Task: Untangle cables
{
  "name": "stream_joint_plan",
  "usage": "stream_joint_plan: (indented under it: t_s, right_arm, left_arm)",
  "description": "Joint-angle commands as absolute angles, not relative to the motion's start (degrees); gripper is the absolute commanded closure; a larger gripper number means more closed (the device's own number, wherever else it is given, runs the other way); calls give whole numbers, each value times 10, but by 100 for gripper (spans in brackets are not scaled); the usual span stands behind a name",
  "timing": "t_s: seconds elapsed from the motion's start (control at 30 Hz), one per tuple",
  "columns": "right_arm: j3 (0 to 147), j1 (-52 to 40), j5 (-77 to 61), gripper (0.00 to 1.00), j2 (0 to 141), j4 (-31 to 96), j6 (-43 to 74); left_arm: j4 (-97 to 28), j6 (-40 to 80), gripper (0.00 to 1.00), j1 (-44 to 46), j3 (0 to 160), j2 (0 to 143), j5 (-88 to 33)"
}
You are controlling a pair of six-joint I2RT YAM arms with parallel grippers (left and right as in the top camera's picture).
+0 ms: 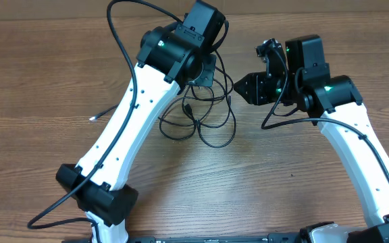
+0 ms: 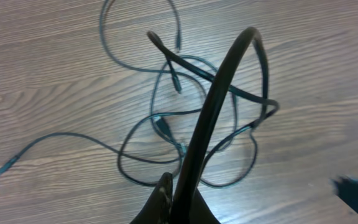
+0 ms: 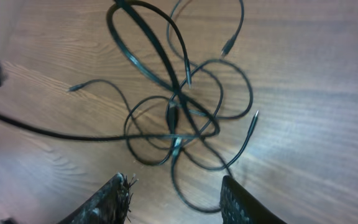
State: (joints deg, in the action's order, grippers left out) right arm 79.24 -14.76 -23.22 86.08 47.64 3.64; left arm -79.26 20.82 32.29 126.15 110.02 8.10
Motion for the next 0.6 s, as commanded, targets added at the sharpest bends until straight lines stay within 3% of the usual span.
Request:
stream_joint_plan:
  t_s: [0.0, 0.37, 0.47, 0.57]
  right_arm:
    - [806, -158, -206, 54, 849, 461, 6]
    - [806, -176, -206, 51, 849, 421, -5]
    - [806, -176, -206, 61, 849, 421, -5]
    - [806, -176, -206, 81, 849, 423, -5]
  left_arm:
    - [-792, 193, 96, 328, 1284, 1050, 29]
    - [-795, 180, 96, 328, 1284, 1020, -63]
    - [-796, 179, 96, 328, 1284, 1019, -62]
    - [-796, 177, 96, 328, 1284, 1019, -59]
